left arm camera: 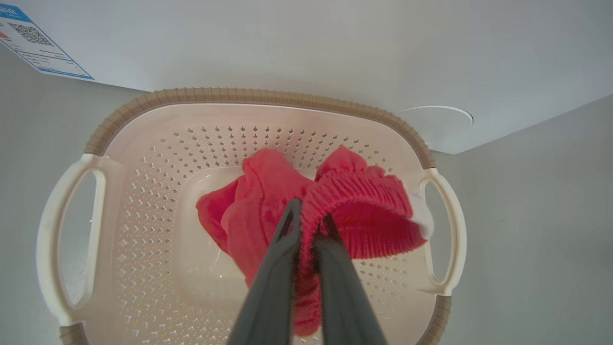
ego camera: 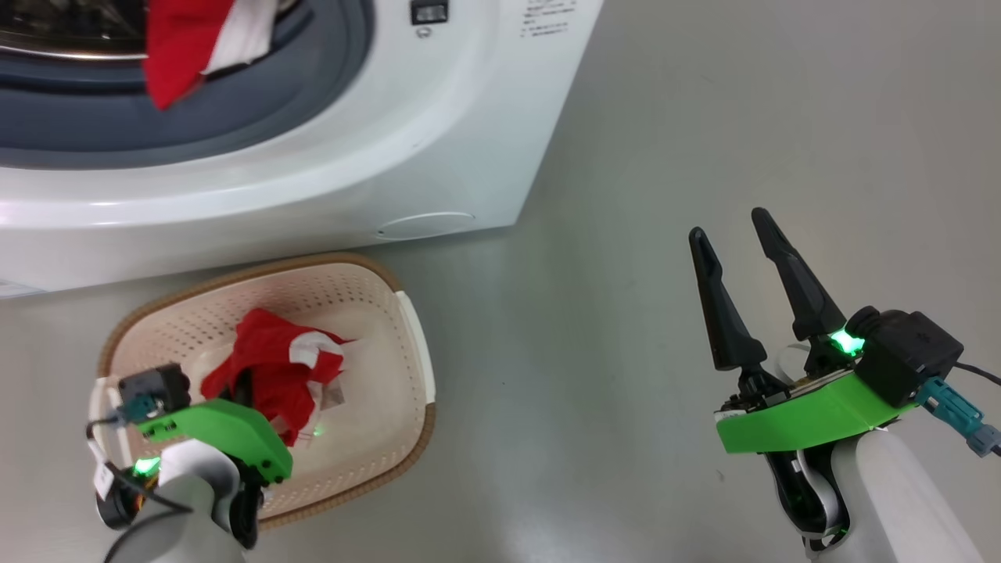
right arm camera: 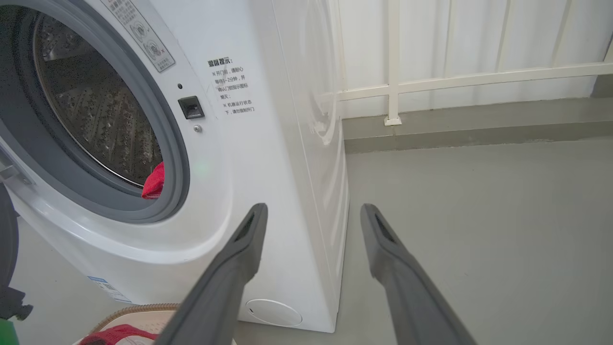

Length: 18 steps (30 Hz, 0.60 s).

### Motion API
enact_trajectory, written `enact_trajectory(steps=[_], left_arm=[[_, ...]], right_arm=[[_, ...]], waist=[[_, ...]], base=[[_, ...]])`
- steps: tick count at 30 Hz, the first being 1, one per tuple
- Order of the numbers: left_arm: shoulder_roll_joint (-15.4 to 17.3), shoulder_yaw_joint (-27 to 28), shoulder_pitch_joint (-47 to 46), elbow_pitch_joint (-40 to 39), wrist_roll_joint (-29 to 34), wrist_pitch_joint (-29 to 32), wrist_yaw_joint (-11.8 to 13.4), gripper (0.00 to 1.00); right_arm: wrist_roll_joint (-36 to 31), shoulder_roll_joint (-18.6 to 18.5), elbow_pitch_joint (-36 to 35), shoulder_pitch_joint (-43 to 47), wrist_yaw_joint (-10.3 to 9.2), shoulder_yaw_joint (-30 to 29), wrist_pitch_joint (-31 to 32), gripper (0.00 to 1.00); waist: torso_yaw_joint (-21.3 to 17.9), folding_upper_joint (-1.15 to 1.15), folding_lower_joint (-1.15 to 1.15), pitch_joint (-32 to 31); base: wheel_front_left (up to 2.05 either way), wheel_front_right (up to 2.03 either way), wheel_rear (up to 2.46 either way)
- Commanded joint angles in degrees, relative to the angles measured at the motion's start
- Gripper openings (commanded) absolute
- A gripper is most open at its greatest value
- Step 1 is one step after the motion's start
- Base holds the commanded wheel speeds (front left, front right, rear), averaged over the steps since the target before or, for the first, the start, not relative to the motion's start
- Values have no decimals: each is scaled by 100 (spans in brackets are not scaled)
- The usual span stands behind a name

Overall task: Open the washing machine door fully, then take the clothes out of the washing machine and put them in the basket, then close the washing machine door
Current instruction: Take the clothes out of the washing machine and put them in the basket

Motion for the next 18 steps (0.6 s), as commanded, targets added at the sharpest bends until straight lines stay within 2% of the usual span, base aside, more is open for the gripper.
enact_trajectory(steps=[1,3,4,6,7,9,10,11,12,13,18], left_arm=[[207,149,-59,22,-59,54,-59,0],[241,156,-139,133,-114,243,-88,0],[264,162,-163,174,-142,356,-99,9],[344,147,-193,225,-153,496,-108,40],[344,147,-193,225,-153,496,-108,40],[396,132,-201,261,-160,638,-96,50],[409,124,-198,275,-164,716,-88,66],[422,101,-192,285,-155,787,-87,76],[439,90,-188,292,-153,808,-82,96],[449,100,-185,297,-173,804,-82,100],[425,166,-175,284,-285,329,-112,100]], right_arm=[[50,10,-132,-74,37,123,-36,100],[57,16,-133,-97,37,123,-36,100],[63,20,-130,-109,37,128,-36,100],[75,26,-131,-139,37,146,-36,100],[75,26,-131,-139,37,146,-36,100],[88,33,-132,-162,37,160,-36,100],[93,36,-131,-167,37,160,-36,100],[97,38,-130,-168,37,155,-36,100],[100,41,-128,-169,37,152,-36,100],[102,44,-124,-170,37,149,-36,100],[106,53,-99,-152,37,80,-36,100]], waist=[[-168,0,0,171],[-232,0,0,239],[-264,0,0,269],[-332,0,0,325],[-332,0,0,325],[-391,0,0,363],[-415,0,0,375],[-433,0,0,383],[-450,0,0,387],[-464,0,0,385],[-464,0,0,262]], base=[[0,0,0],[0,0,0],[0,0,0],[0,0,0],[0,0,0],[0,0,0],[0,0,0],[0,0,0],[0,0,0],[0,0,0],[0,0,0]])
